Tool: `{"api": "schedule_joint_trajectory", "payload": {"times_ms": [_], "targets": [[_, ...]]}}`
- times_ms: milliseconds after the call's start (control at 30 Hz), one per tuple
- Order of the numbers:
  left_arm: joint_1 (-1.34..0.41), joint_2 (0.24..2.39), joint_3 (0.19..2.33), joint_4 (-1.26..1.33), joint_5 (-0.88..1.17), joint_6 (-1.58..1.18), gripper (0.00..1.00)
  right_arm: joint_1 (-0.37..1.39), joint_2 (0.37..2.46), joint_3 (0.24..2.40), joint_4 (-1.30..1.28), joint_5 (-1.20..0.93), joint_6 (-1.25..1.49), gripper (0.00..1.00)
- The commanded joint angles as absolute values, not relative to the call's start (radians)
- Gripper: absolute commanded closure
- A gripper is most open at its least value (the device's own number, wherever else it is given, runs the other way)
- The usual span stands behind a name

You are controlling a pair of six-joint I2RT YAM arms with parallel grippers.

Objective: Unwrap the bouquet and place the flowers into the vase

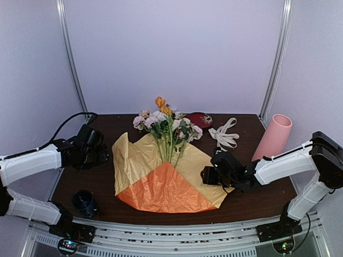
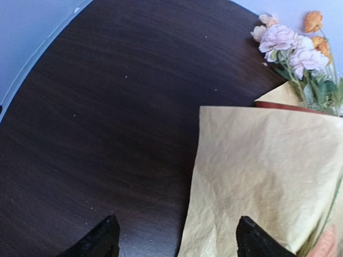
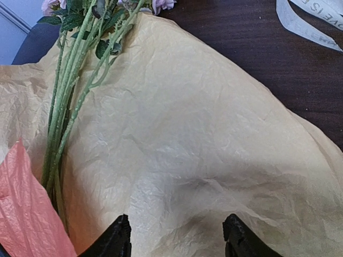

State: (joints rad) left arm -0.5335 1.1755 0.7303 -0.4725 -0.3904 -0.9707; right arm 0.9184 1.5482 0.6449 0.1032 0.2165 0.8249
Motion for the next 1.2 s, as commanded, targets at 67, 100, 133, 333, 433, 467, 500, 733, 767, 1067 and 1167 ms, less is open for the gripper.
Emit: {"api": "schedule_joint_trajectory", "payload": {"times_ms": [67, 100, 133, 333, 433, 467, 500, 733, 767, 1067, 1167], "targets": [[-0.528, 1.025, 0.827, -0.553, -0.364, -0.910, 0.19, 0.915, 1.504, 0.693, 0.090, 0.198, 0.760, 0.40], [-0.528, 1.007, 0.833, -0.536, -0.335, -0.880, 0.19, 0.914, 1.504, 0.697, 0.098, 0.186, 0.747, 0.39], [-0.529, 0.991, 0.836, -0.499, -0.285, -0.840, 0.20, 0.914, 1.505, 0.703, 0.104, 0.176, 0.735, 0.39], [-0.536, 1.050, 0.879, -0.277, 0.067, -0.694, 0.26, 0.914, 1.522, 0.734, 0.146, 0.099, 0.662, 0.39], [-0.562, 1.162, 0.917, -0.197, 0.193, -0.657, 0.32, 0.915, 1.541, 0.759, 0.152, 0.057, 0.646, 0.39], [-0.572, 1.201, 0.931, -0.174, 0.228, -0.644, 0.34, 0.914, 1.545, 0.765, 0.151, 0.050, 0.644, 0.39], [-0.580, 1.237, 0.947, -0.160, 0.253, -0.634, 0.36, 0.915, 1.549, 0.773, 0.147, 0.045, 0.643, 0.39], [-0.550, 1.444, 0.938, -0.099, 0.297, -0.629, 0.59, 0.916, 1.580, 0.799, 0.149, -0.010, 0.632, 0.37], [-0.536, 1.452, 0.917, -0.092, 0.289, -0.635, 0.62, 0.915, 1.589, 0.805, 0.148, -0.033, 0.630, 0.36], [-0.410, 1.506, 0.818, -0.094, 0.188, -0.623, 0.73, 0.915, 1.737, 0.875, 0.187, -0.215, 0.610, 0.33], [-0.401, 1.560, 0.814, -0.084, 0.180, -0.610, 0.76, 0.913, 1.781, 0.899, 0.204, -0.276, 0.602, 0.32]]}}
